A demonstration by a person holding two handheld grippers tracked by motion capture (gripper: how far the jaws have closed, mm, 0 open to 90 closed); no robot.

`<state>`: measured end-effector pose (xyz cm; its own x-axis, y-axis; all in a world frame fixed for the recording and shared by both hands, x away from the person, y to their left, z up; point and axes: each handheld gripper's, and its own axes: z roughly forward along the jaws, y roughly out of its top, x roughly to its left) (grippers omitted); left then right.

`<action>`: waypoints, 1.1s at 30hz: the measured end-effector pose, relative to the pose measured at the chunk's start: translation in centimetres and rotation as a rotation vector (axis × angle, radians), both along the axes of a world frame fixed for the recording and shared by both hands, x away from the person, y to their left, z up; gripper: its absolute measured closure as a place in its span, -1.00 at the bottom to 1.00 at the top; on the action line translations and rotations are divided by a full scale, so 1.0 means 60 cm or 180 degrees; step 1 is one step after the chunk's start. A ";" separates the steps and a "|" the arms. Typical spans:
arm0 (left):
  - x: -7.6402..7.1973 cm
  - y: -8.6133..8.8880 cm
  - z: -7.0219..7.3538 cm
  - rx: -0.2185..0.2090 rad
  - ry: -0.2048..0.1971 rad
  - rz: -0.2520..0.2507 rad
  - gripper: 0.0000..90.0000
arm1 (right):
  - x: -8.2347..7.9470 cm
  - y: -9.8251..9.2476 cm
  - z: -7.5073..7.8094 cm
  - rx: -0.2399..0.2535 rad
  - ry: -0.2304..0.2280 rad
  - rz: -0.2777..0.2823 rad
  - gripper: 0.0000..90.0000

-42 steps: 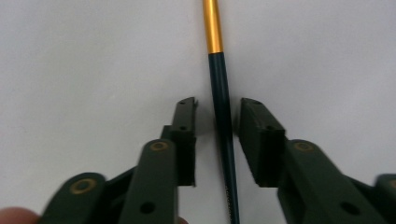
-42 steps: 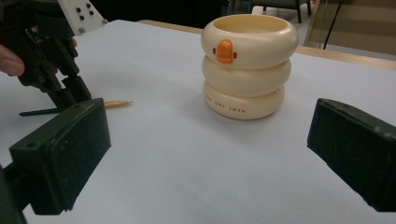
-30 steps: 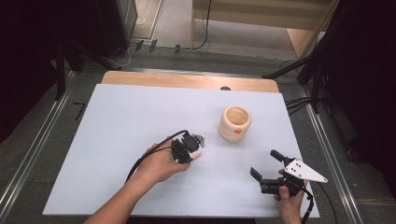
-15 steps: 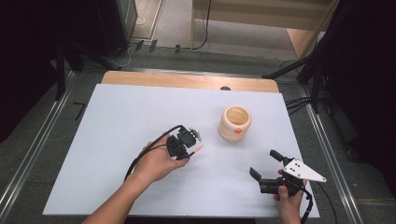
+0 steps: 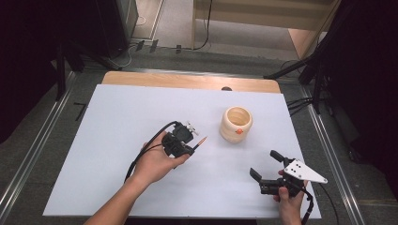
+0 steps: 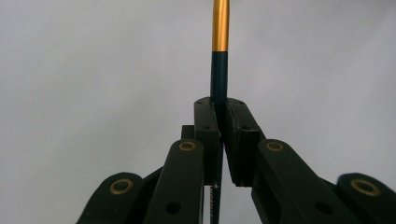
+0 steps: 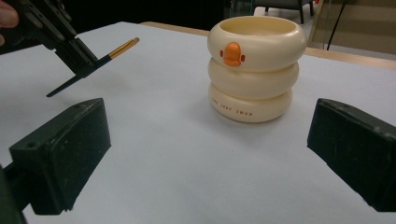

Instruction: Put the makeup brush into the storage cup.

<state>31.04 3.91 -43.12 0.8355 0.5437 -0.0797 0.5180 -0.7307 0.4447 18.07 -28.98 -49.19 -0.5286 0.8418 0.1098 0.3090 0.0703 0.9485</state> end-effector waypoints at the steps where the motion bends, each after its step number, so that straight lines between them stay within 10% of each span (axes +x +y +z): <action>1: -0.001 0.000 0.001 -0.0057 -0.0027 0.0001 0.90 | 0.000 0.000 0.000 0.0000 0.0000 0.0000 -1.00; 10: -0.009 0.012 0.002 -0.0610 -0.0250 -0.0006 0.90 | 0.006 0.018 0.005 0.0097 0.0042 0.0021 -1.00; 33: -0.019 0.036 0.011 -0.1359 -0.0641 0.0048 0.90 | 0.056 0.088 0.044 0.0166 0.0112 0.0077 -0.95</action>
<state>29.90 6.06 -42.45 0.8495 0.5096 -0.1362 0.3998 -0.4535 0.7965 21.42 -23.69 -46.56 -0.5437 0.8215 0.1721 0.3409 0.0288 0.9396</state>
